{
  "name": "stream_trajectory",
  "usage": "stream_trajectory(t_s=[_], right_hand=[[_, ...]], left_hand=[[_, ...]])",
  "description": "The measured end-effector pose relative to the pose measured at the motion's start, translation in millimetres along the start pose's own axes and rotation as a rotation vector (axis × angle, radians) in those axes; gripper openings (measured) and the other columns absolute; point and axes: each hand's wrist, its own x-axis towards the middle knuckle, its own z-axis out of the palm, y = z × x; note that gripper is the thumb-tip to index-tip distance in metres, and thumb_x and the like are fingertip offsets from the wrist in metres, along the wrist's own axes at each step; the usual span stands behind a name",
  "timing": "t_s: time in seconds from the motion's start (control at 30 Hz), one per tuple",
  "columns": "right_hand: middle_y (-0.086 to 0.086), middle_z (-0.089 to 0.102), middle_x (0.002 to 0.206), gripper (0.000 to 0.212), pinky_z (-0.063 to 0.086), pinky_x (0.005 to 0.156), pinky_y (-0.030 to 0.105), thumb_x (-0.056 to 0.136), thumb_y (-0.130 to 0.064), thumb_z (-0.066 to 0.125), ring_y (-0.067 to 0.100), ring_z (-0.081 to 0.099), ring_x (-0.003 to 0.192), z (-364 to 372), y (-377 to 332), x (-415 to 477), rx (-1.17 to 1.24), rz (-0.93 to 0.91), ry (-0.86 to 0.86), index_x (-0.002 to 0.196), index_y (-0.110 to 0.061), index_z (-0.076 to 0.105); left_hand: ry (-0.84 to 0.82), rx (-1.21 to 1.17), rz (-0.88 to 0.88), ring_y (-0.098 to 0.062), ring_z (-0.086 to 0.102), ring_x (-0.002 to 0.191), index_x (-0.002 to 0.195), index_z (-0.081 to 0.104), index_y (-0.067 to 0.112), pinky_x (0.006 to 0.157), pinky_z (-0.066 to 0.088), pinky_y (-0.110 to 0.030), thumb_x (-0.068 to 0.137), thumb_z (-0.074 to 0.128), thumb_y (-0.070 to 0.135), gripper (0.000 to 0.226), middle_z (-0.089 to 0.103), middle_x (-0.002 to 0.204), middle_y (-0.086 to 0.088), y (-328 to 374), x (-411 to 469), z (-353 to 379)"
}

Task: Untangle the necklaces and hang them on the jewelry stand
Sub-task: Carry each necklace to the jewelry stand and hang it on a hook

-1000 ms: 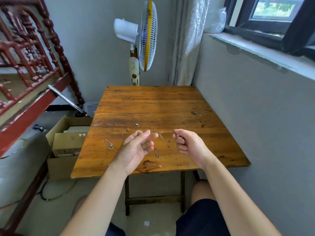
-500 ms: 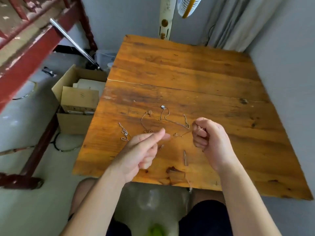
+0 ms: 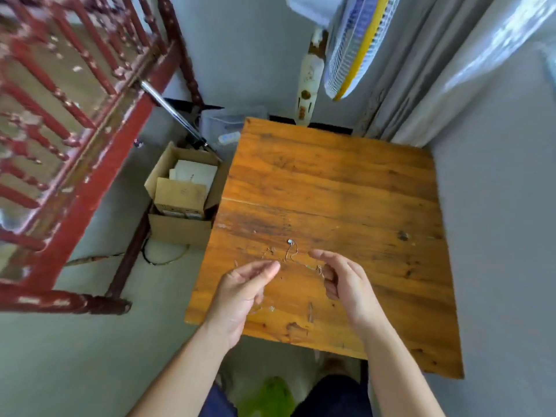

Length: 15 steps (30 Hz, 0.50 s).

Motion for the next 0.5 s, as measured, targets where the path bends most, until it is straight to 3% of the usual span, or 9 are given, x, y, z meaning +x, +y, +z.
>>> stream_trajectory(t_s=[0.1,0.2,0.4,0.5], right_hand=[[0.001,0.046,0.071,0.03,0.031,0.057,0.027,0.103,-0.02,0.046,0.013,0.038,0.058,3.7,-49.0,-38.9,0.06,0.008,-0.013,0.105,-0.018,0.076],[-0.002,0.055,0.072,0.028,0.039,0.063,0.027,0.104,-0.026,0.048,0.014,0.047,0.064,12.0,-83.4,-63.2,0.16,-0.017,-0.108,0.109,-0.019,0.074],[0.001,0.066,0.088,0.03,0.048,0.08,0.033,0.103,-0.039,0.048,0.018,0.062,0.082,42.3,-121.0,-89.5,0.048,-0.134,-0.397,0.109,-0.023,0.074],[0.001,0.067,0.088,0.03,0.045,0.076,0.034,0.103,-0.035,0.048,0.017,0.063,0.079,74.7,-131.0,-102.6,0.017,-0.141,-0.549,0.109,-0.02,0.074]], left_hand=[[0.094,-0.054,0.055,-0.018,0.06,0.082,0.094,0.076,0.018,0.079,0.044,-0.031,0.061,0.084,0.048,0.045,0.07,0.083,0.004,42.3,-50.5,0.3],[0.204,-0.137,0.132,-0.022,0.065,0.106,0.094,0.077,0.018,0.096,0.045,-0.04,0.06,0.081,0.045,0.044,0.074,0.104,-0.003,72.3,-94.1,0.2],[0.547,-0.383,0.409,-0.023,0.066,0.103,0.087,0.077,0.019,0.098,0.047,-0.041,0.072,0.076,0.034,0.021,0.072,0.095,-0.005,84.0,-168.8,-22.8],[0.742,-0.436,0.502,-0.021,0.068,0.096,0.085,0.077,0.018,0.094,0.049,-0.037,0.072,0.081,0.032,0.019,0.073,0.089,-0.004,78.3,-205.9,-45.4]])
